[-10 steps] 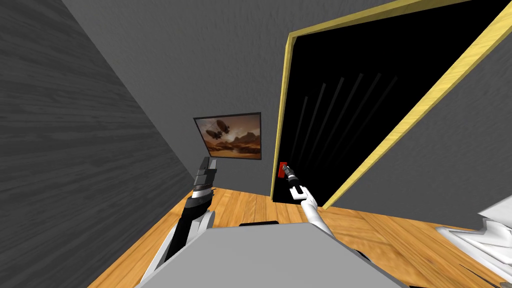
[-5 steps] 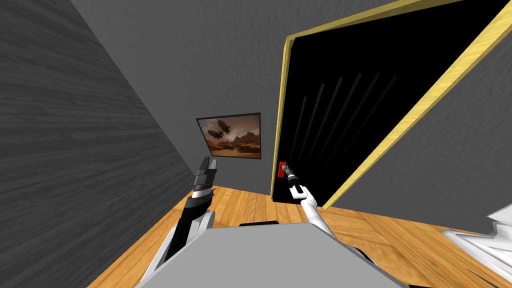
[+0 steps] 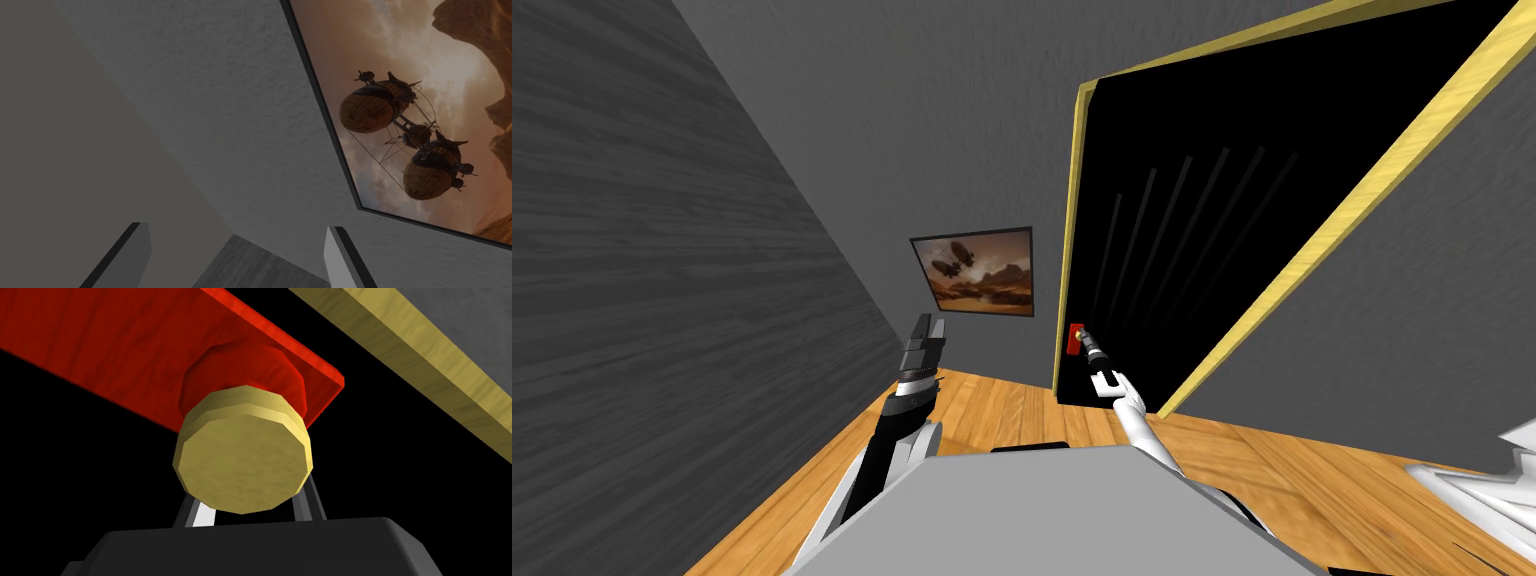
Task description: Pull the door open
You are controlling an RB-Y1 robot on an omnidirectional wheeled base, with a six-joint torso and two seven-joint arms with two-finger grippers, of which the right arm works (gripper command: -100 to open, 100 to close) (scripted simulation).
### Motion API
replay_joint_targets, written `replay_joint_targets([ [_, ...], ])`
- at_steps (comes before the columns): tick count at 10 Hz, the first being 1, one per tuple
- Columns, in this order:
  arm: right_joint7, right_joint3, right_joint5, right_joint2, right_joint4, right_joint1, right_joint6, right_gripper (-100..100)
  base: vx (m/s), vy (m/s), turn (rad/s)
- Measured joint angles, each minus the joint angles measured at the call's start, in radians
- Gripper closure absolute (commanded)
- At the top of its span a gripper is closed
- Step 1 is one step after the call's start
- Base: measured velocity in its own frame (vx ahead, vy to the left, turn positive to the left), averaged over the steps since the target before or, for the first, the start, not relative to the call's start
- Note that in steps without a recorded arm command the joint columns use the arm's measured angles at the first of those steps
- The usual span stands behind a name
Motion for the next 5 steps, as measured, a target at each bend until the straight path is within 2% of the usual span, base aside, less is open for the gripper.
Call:
replay_joint_targets([
  [2, -0.041, 0.001, -0.022, -0.01, 0.034, -0.018, -0.014, 100, -0.036, -0.016, 0.036],
  [4, -0.088, 0.011, -0.042, -0.013, 0.02, -0.013, 0.0, 100, -0.039, -0.021, 0.059],
  [5, -0.114, 0.013, -0.057, -0.023, 0.04, -0.026, -0.001, 100, -0.037, -0.021, 0.015],
])
